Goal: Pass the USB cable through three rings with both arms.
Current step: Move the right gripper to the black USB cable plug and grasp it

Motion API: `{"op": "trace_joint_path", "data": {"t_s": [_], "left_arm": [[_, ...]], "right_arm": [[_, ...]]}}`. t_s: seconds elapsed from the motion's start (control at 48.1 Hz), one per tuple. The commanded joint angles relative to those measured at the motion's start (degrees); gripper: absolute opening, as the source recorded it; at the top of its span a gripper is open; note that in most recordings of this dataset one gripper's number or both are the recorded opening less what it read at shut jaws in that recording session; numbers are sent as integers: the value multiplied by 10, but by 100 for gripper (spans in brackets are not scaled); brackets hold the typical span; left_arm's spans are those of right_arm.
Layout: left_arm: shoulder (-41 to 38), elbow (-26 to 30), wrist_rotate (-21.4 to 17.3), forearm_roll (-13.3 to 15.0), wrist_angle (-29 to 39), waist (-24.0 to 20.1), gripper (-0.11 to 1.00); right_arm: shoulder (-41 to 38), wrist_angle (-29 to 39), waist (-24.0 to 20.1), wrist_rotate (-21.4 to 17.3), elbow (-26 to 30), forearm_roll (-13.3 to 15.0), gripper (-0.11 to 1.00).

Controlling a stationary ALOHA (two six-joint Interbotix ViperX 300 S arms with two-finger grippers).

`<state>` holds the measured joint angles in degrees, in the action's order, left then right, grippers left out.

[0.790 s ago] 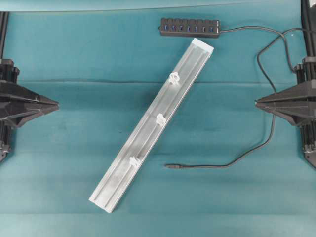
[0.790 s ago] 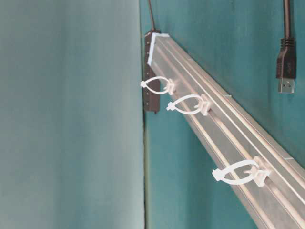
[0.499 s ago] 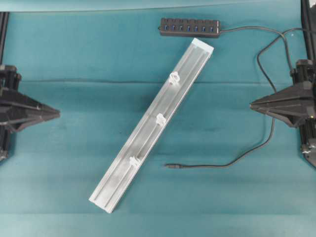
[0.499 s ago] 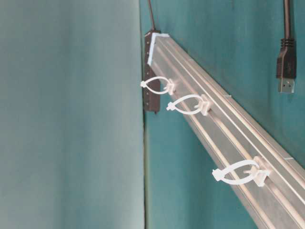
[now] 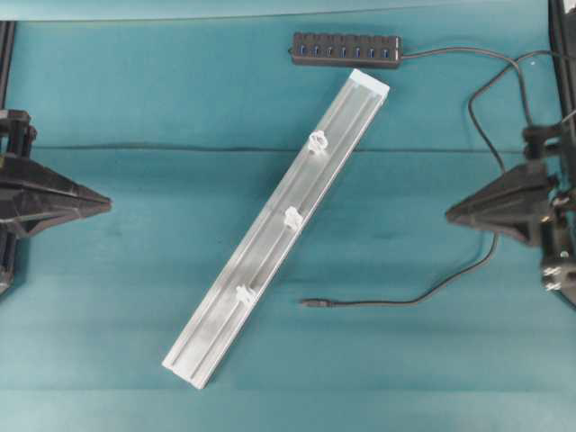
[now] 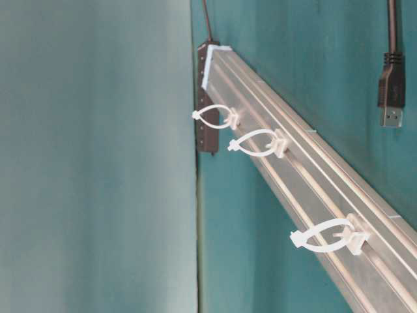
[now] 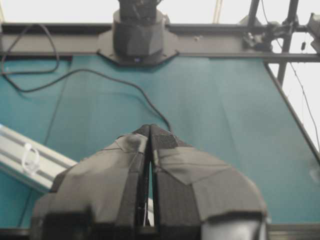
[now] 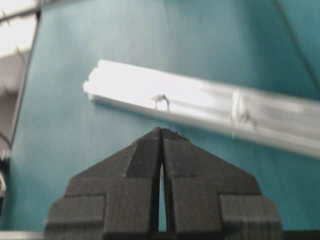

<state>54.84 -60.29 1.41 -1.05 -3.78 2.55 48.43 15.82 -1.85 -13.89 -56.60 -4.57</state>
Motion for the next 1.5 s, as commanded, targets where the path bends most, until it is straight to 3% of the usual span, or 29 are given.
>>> {"op": "trace_joint_path", "data": {"t_s": [0.0, 0.333, 0.499, 0.748, 0.832, 0.915, 1.123, 1.185, 1.476], "left_arm": [[-9, 17, -1, -1, -1, 1, -2], [-10, 19, 1, -1, -1, 0, -2], [-9, 20, 0, -1, -1, 1, -2], [-10, 20, -2, -1, -1, -1, -2], [-9, 21, -2, -1, -1, -1, -2], [-9, 22, -1, -1, -1, -2, -2], [-9, 24, -1, -1, -1, -2, -2], [-8, 24, -1, -1, -4, -2, -2], [-8, 26, -1, -1, -6, -4, -2]], "right_arm": [[-36, 23, -14, -7, 26, -2, 0], [-218, 95, -47, -1, 126, 4, 0], [-301, 178, -48, 10, 181, 26, 0], [-393, 221, -47, 24, 232, 28, 1], [-417, 223, -47, 34, 243, 29, 6], [-444, 224, -48, 47, 247, 30, 19], [-498, 241, -57, 53, 260, 33, 76], [-509, 249, -63, 52, 264, 43, 86], [-563, 243, -81, 52, 285, 48, 79]]}}
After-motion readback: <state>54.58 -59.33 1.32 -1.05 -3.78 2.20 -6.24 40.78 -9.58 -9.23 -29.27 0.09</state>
